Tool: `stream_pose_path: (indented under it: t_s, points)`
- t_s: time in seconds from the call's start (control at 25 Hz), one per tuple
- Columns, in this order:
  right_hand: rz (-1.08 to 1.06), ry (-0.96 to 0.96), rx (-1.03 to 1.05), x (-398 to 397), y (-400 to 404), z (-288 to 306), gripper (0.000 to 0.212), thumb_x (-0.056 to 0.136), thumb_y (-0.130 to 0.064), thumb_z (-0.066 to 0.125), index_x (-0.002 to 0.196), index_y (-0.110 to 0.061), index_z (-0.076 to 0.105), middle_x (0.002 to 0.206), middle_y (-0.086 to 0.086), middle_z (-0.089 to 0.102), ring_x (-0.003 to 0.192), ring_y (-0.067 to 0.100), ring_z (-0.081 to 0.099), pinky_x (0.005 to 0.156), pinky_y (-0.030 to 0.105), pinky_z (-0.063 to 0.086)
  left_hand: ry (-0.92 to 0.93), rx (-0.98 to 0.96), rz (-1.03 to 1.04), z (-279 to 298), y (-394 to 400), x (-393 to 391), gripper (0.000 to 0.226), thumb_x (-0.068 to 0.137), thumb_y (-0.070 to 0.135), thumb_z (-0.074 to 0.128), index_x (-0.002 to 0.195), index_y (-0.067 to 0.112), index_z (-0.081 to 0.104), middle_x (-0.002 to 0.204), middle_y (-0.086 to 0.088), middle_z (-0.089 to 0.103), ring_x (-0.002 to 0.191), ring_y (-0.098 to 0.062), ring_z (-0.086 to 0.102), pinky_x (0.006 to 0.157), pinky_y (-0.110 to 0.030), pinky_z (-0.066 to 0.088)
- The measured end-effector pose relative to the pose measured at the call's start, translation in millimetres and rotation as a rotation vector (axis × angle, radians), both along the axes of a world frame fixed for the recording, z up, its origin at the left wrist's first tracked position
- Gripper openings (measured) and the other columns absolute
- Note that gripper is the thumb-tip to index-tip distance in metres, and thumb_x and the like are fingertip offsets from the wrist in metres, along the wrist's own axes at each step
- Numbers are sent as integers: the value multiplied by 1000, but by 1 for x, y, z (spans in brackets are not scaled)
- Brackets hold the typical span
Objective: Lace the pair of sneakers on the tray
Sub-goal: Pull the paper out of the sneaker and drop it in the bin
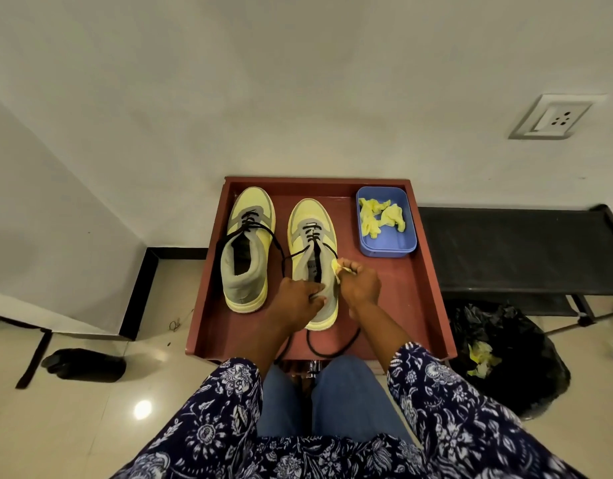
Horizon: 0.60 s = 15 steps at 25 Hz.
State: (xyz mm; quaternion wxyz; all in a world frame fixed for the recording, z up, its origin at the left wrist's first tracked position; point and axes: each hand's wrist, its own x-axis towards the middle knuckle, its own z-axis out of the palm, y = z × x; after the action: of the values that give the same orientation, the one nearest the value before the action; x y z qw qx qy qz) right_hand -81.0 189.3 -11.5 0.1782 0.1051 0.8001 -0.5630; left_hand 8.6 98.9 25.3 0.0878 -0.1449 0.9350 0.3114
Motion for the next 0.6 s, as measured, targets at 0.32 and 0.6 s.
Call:
stream_pose_path:
  t_s: [0.32,0.6]
  points:
    - [35,10,2,16,12,2,23,85,-11,64,107,-9,69,111,7,69,95,16,62,91,34,52,-29,9,56,0,3,0,39,94,24,49,130,11,51,131,-8,56,121,-28,42,95,-21,22]
    - [-68,31,-95,62,17,-2,25,84,-1,62,109,-5,67,111,11,68,95,15,61,92,37,52,-56,-31,49,7,4,0,39,96,21,44,134,12,47,137,-7,50,124,-27,40,94,-21,20]
